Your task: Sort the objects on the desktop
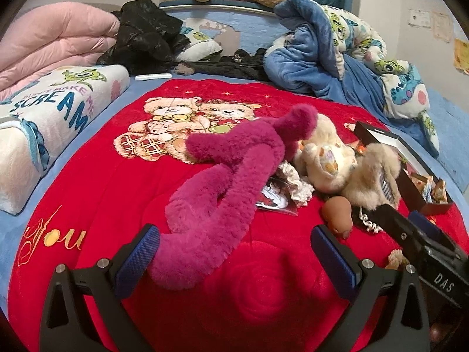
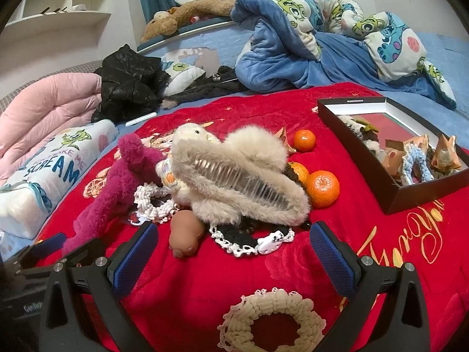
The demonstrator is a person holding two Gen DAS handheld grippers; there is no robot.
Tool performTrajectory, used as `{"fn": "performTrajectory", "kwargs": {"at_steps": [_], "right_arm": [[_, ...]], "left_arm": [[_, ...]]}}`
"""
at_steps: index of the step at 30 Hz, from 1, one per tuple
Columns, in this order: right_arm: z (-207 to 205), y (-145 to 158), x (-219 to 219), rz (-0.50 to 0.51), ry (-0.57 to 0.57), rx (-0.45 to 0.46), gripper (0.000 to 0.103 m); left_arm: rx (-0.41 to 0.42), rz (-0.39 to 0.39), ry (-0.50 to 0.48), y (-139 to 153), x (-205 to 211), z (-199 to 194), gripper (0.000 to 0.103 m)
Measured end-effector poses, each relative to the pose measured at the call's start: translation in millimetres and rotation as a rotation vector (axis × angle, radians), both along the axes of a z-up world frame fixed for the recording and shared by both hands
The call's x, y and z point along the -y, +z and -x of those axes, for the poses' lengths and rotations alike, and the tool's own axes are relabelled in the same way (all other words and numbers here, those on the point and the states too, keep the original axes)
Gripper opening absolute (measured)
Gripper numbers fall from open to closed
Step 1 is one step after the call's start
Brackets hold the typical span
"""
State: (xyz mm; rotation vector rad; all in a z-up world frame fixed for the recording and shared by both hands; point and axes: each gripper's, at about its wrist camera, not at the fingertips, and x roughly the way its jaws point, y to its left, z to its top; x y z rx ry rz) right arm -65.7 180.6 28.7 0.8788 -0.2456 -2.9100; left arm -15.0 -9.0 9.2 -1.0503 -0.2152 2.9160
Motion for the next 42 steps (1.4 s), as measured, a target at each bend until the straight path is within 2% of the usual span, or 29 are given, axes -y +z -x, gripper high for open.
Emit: {"fn": "performTrajectory", "kwargs": {"at_steps": [8, 14, 19, 24, 32, 35, 40, 42], "right_arm": [[11, 1, -3, 0.072, 0.033, -0.003, 0.103], [23, 1, -9, 0.115, 0.027, 0.006, 0.103], [39, 1, -17, 0.124, -0.011, 0.024, 0.103], [56, -5, -29, 0.192, -0.025, 0.062, 0.103], [57, -12, -29, 0.186, -0.043, 0.079, 0.103], [58, -15, -26, 0.155, -0.059, 0.097, 0.103], [59, -15, -26, 0.158, -0.057, 0.101, 0.103], [62, -15, -27, 0.156, -0.053, 0.112, 0.103]], "left_arm": [[0.032, 0.011, 0.015, 11, 4, 21, 0.103], [0.051, -0.037, 0.0, 23, 8, 43, 0.103], [0.069, 0.069, -0.029, 26, 0, 70, 0.103], [0.083, 0.081, -0.03, 25, 0, 95, 0.103], [0.158, 0.055, -0.043, -2, 5, 128, 0.103], [0.207, 0.081, -0.033, -16, 2, 136, 0.103], [0.183, 0.112, -0.01, -21, -2, 130, 0.103], [0.189, 0.095, 0.004, -23, -1, 130, 0.103]]}}
